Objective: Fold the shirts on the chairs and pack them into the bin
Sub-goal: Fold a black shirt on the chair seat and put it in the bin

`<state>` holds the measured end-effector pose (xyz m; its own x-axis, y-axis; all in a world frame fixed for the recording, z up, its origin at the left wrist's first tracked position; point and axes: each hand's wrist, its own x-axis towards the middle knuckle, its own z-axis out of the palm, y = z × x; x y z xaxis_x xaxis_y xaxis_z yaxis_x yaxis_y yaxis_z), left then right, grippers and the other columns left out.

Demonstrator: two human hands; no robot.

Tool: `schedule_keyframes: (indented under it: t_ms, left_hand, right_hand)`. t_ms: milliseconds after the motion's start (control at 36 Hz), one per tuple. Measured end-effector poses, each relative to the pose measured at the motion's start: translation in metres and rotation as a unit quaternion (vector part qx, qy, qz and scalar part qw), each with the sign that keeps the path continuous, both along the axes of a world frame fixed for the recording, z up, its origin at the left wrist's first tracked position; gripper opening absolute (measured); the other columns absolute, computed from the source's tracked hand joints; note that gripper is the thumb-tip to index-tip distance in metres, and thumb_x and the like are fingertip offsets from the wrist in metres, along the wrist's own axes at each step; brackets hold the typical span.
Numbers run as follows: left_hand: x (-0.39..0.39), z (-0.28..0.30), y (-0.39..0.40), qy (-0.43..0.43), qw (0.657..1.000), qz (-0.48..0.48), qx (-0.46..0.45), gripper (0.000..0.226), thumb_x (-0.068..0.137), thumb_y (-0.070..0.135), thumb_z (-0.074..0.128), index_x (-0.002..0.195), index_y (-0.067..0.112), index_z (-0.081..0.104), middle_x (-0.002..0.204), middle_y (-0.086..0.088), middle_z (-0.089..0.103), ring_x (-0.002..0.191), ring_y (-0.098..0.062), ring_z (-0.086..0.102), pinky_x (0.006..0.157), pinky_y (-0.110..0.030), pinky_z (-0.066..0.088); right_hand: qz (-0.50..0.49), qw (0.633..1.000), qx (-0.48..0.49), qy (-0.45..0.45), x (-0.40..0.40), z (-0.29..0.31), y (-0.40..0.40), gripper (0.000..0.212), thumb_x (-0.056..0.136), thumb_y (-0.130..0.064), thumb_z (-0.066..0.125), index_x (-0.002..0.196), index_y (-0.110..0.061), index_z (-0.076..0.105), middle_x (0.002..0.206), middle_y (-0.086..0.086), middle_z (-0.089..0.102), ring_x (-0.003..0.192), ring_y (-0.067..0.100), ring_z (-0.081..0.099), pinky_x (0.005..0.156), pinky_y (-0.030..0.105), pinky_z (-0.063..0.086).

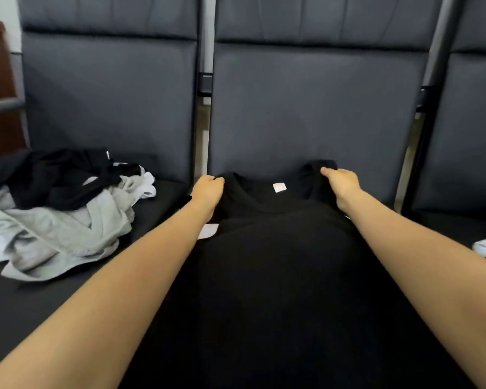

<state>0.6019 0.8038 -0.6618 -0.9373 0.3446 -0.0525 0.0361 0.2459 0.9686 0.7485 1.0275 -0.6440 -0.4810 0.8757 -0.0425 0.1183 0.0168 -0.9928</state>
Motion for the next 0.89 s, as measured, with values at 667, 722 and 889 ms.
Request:
schedule_keyframes:
  t_ms: [667,722,889]
  left_hand:
    - [0.17,0.041,-0.167,0.27,0.836,-0.445,-0.175,0.008,0.078,0.028,0.054,0.086,0.027,0.053,0.075,0.012,0.069,0.074,-0.01,0.061,0.077,-0.03,0.046]
    - [0.176,0.03,-0.181,0.25,0.803,-0.488,-0.236,0.007,0.083,0.02,0.055,0.088,0.024,0.057,0.082,0.009,0.073,0.083,-0.014,0.066,0.082,-0.029,0.047]
    - [0.166,0.046,-0.158,0.29,0.881,-0.344,-0.144,0.021,0.087,0.024,0.054,0.069,0.022,0.064,0.069,0.004,0.07,0.066,-0.004,0.062,0.076,-0.031,0.051]
  right_hand:
    - [0.315,0.905,0.251,-0.139,0.242,0.025,-0.14,0.024,0.081,0.0,0.053,0.076,-0.02,0.065,0.082,0.004,0.066,0.081,0.015,0.057,0.08,0.029,0.043]
    - [0.386,0.855,0.258,-0.232,0.26,0.005,-0.152,0.02,0.082,-0.011,0.055,0.077,-0.023,0.07,0.082,-0.007,0.069,0.084,0.007,0.061,0.089,0.023,0.043]
    - [0.22,0.92,0.3,-0.125,0.24,0.013,-0.139,0.028,0.087,-0.003,0.053,0.068,-0.014,0.07,0.073,0.002,0.07,0.072,0.008,0.062,0.078,0.029,0.048]
